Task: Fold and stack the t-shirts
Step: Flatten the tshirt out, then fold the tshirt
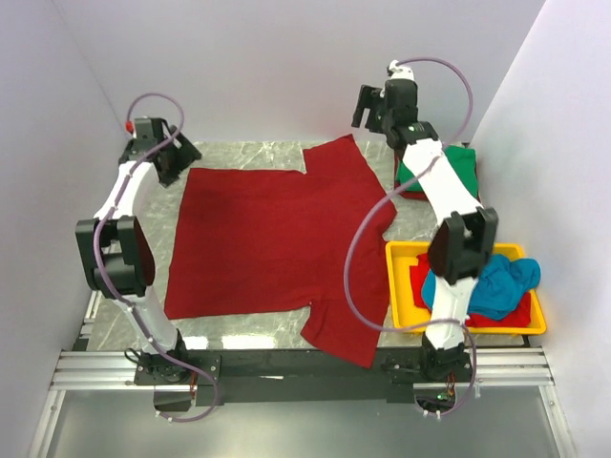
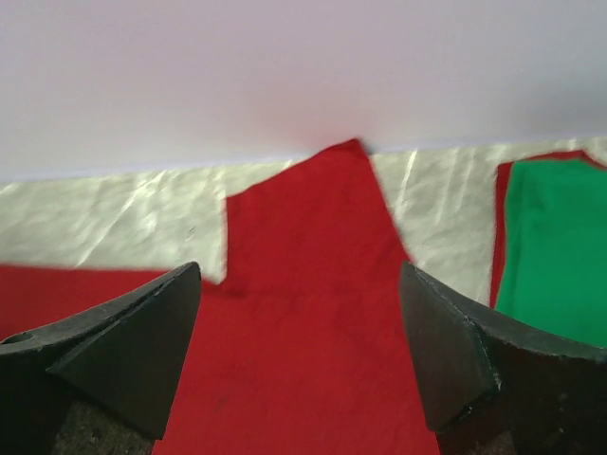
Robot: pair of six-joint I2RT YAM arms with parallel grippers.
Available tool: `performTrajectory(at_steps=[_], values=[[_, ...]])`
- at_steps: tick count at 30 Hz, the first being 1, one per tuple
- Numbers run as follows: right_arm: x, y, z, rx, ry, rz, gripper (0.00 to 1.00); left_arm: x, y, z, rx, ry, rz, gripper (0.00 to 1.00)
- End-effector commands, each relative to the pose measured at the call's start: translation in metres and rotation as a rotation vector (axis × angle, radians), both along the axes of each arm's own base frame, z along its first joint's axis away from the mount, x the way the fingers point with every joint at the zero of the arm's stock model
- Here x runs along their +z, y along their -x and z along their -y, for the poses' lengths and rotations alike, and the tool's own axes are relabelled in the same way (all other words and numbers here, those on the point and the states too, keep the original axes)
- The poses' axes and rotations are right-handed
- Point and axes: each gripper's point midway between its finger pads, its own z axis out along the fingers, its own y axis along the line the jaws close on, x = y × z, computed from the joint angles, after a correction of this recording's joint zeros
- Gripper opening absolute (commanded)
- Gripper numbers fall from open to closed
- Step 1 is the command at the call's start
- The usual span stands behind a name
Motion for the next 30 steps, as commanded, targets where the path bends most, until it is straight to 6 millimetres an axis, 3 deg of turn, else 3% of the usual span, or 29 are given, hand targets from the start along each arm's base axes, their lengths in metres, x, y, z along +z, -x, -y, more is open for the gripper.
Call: performTrajectory(at_steps=[1, 6, 13, 19, 21, 30], values=[[-0.004, 0.027, -0.015, 0.035, -0.051, -0.021, 0.91, -0.022, 0.013, 0.024, -0.018, 0.081, -0.038, 0.9], [-0.05, 0.06, -0.018, 0.064, -0.071, -0.143, 0.9, -0.056, 0.029, 0.042, -0.031, 0.154, -0.105, 0.91], [-0.1, 0.087, -0.023, 0.109, -0.082, -0.286, 0.9, -0.082, 0.025, 0.046, -0.054, 0.184, -0.145, 0.91], [-0.139, 0.086, -0.033, 0.146, -0.097, -0.395, 0.9, -0.107, 0.011, 0.047, -0.061, 0.19, -0.18, 0.91], [-0.161, 0.085, -0.034, 0.149, -0.1, -0.46, 0.9, -0.112, 0.006, 0.045, -0.057, 0.184, -0.189, 0.91], [-0.195, 0.078, -0.032, 0.152, -0.109, -0.562, 0.9, -0.135, 0.002, 0.033, -0.018, 0.198, -0.227, 0.91]])
